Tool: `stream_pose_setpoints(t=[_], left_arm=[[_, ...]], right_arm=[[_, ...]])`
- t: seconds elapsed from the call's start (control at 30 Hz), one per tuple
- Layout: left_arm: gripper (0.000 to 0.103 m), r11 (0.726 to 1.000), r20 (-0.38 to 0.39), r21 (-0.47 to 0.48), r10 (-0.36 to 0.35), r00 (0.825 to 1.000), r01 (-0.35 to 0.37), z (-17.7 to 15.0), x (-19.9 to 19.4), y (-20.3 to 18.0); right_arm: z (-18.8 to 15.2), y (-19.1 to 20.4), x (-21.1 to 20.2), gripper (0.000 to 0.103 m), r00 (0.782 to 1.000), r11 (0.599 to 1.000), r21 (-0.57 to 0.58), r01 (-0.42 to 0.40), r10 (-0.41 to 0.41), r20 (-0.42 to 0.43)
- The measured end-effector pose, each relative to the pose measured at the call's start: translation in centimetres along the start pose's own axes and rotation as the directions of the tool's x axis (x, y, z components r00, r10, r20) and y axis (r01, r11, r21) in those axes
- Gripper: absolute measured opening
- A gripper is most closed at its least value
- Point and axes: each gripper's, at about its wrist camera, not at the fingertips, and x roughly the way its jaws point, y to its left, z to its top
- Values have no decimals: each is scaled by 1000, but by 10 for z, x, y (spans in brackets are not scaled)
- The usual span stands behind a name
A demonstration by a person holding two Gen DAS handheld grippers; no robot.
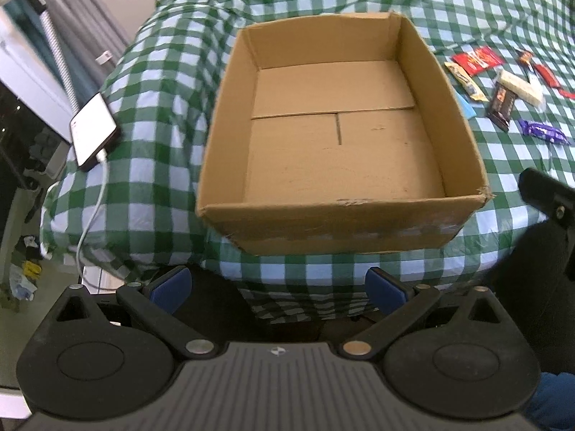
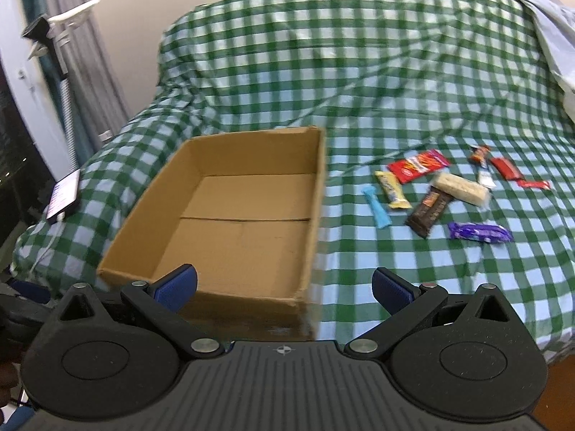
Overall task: Organize snacks
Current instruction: 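Grasp the dark chocolate bar with the left tool while the right tool grasps the purple bar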
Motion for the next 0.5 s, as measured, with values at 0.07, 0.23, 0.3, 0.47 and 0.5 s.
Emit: stream_pose_setpoints(t=[0.07, 0.23, 0.3, 0.47, 0.5], left_arm=[[103, 1000, -6, 17, -12, 1000, 12, 8, 2, -10], [103, 995, 13, 83, -51, 999, 50, 38, 1, -50], [103, 991, 27, 116, -75, 997, 71, 55, 0, -70], [103, 967, 68, 225, -138, 988, 119, 101, 2, -137], [103, 960, 66, 249, -151, 986, 130, 111, 6, -153]], right_arm=[[2, -14, 3, 103, 1000, 1000, 22, 21, -21, 3], [9, -57, 7, 103, 990, 988, 77, 133, -135, 31], [12, -80, 8, 103, 978, 975, 109, 196, -202, 43], [17, -149, 17, 103, 949, 934, 197, 298, -312, 42], [18, -163, 21, 103, 944, 926, 210, 313, -328, 40]])
